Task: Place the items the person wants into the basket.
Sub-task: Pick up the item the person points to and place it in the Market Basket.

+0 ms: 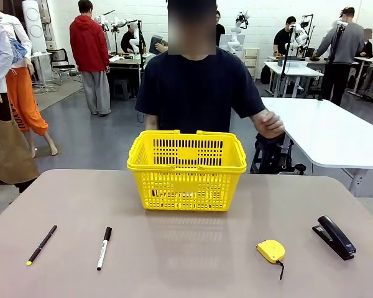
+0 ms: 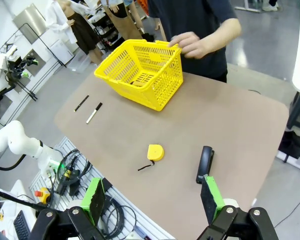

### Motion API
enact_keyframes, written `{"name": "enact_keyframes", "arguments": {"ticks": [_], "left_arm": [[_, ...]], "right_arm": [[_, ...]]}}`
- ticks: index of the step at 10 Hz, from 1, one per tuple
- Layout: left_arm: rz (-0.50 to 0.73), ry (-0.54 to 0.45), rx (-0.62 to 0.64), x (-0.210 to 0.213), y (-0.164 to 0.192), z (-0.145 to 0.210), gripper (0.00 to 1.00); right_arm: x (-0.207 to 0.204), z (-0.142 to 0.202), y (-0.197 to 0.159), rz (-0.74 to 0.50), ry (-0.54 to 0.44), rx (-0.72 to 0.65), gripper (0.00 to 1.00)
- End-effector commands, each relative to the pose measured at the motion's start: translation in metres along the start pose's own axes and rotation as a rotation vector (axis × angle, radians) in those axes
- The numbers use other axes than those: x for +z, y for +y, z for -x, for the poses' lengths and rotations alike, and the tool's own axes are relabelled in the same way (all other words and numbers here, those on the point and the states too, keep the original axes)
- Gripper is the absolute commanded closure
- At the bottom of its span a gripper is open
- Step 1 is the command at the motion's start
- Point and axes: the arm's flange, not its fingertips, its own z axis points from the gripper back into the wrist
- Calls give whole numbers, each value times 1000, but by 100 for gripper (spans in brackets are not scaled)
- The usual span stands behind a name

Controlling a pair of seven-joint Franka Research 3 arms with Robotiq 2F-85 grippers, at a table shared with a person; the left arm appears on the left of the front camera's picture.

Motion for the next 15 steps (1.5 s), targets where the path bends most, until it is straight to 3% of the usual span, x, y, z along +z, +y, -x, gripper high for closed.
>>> {"name": "enact_keyframes", "arguments": {"ticks": [1,13,14,15], "left_arm": [[22,-34,-16,2,1,1,0],[22,-34,-16,2,1,1,0],[22,-34,-16,2,1,1,0],[22,-34,-16,2,1,1,0]], "right_arm": [[-1,0,1,-16,-16,11,0],[0,0,0,0,0,0,0],[-32,-36,34,100,294,16,0],[-75,-69,61,200,518,3,0]]}}
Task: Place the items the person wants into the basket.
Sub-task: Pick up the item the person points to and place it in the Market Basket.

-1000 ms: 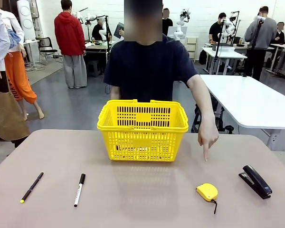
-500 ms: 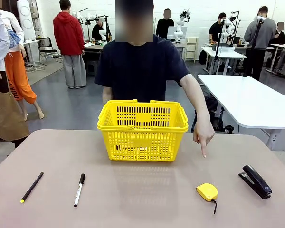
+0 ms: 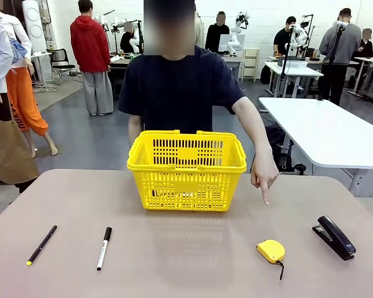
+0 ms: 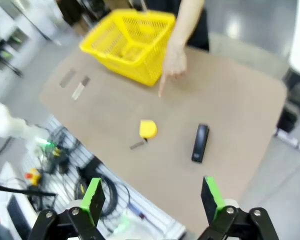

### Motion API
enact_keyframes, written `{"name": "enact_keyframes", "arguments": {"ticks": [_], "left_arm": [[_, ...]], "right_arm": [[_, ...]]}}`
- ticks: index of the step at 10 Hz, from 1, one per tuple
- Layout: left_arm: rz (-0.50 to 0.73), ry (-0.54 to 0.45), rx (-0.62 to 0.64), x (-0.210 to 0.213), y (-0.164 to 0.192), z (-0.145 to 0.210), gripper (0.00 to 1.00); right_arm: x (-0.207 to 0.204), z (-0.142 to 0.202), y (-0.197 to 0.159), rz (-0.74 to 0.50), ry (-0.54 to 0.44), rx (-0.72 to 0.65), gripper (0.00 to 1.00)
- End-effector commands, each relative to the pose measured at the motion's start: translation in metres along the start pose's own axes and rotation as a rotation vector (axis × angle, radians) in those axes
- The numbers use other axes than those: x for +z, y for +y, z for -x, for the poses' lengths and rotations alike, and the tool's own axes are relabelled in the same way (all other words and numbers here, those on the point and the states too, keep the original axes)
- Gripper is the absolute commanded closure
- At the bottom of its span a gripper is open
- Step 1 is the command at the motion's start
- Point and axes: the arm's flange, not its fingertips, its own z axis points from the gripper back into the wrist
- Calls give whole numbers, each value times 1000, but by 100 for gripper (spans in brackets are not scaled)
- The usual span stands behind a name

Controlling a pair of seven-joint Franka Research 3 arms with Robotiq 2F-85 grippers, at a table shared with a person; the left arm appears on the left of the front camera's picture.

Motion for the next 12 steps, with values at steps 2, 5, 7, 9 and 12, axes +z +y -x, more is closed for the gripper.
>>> {"name": "enact_keyframes", "arguments": {"ticks": [2,5,7,9,12], "left_arm": [[7,-15,-21,1,2,1,0],[7,-15,-21,1,2,1,0],[7,-15,-21,1,2,1,0],[7,-15,-21,1,2,1,0],[7,-15,-21,1,2,1,0]], "right_arm": [[-107,-117,68,230,514,-148,0],[-242,-134,73,356,674,-265,0],[-304,-102,66,361,790,-179,0],[-327,-87,70,313,760,-78,0],[-331,-72,66,238,627,10,0]]}}
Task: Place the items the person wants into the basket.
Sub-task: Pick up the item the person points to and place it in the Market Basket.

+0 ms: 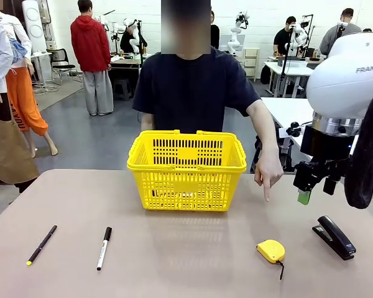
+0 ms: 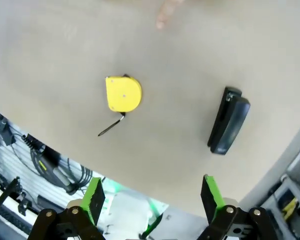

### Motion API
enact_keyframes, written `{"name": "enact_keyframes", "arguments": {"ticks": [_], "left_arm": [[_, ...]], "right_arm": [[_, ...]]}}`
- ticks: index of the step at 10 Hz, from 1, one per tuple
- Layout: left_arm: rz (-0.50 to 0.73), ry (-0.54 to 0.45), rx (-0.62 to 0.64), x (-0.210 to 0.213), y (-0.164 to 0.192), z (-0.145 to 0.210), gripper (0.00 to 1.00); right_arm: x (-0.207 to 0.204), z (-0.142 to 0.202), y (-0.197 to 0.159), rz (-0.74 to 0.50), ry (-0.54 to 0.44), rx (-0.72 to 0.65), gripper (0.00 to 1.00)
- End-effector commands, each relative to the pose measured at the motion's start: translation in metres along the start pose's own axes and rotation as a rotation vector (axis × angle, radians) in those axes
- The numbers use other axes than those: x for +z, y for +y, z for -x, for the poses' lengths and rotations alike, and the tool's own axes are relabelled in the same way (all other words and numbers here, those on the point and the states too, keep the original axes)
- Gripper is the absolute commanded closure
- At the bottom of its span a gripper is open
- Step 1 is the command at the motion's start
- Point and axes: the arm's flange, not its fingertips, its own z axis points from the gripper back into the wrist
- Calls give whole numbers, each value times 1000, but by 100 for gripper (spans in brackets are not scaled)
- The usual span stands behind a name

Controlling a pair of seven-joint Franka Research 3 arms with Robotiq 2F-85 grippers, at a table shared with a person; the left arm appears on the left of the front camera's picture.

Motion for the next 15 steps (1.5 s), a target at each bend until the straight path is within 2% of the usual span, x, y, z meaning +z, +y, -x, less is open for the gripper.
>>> {"name": "enact_keyframes", "arguments": {"ticks": [1,2,8,10,12,13,15], "left_arm": [[10,-20,-23,0,1,0,0],[10,-20,-23,0,1,0,0],[10,-20,-23,0,1,0,0],[10,-20,-23,0,1,0,0],[10,-20,-23,0,1,0,0],[10,-20,-23,0,1,0,0],[10,-20,-23,0,1,0,0]], "right_arm": [[-11,11,-5,-65,-104,70,0],[0,0,0,0,0,0,0],[-4,5,-3,-13,-16,15,0],[-65,-6,16,1,-98,66,0],[-123,-9,29,-88,-152,76,0],[-145,-5,33,-86,-187,84,0],[-160,-3,38,-51,-228,103,0]]}}
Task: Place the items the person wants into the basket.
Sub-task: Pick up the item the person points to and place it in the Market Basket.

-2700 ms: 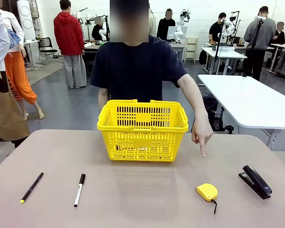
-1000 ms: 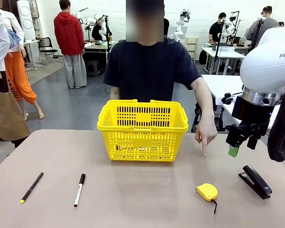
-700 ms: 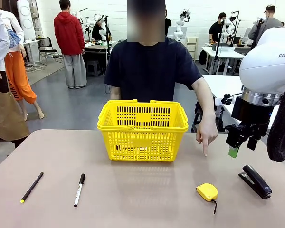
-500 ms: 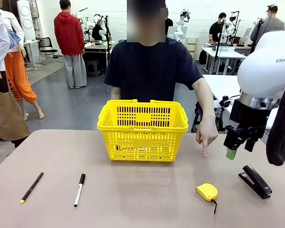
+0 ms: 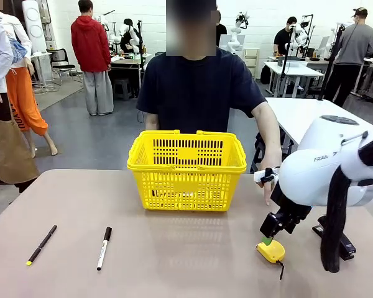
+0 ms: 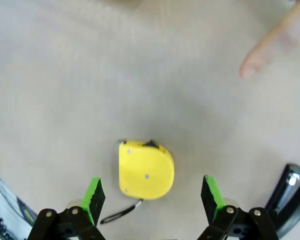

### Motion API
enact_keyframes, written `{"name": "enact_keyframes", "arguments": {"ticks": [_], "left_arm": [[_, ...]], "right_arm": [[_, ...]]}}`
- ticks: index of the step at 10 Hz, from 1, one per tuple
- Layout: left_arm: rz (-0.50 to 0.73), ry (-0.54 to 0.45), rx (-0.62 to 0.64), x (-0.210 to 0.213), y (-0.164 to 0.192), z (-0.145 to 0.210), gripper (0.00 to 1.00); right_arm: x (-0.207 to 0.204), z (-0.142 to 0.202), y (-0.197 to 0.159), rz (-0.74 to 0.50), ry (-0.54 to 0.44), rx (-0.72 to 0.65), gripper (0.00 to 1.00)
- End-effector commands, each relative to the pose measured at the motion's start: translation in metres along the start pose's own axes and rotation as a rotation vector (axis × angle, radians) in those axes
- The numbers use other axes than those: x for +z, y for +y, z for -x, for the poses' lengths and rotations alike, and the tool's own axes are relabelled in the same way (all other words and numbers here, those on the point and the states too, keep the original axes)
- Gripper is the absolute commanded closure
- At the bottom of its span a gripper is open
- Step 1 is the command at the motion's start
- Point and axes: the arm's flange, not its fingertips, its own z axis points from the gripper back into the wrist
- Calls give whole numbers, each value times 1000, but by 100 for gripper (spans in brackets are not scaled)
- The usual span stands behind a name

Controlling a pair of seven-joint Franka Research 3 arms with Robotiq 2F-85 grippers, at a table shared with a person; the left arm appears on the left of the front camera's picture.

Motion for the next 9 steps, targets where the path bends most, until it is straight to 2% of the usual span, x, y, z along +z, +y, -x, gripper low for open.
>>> {"name": "enact_keyframes", "arguments": {"ticks": [1,9], "left_arm": [[3,-14,-23,0,2,0,0],[3,-14,-23,0,2,0,0]], "right_arm": [[-14,18,1,-9,-30,42,0],[-44,5,9,12,91,90,0]]}}
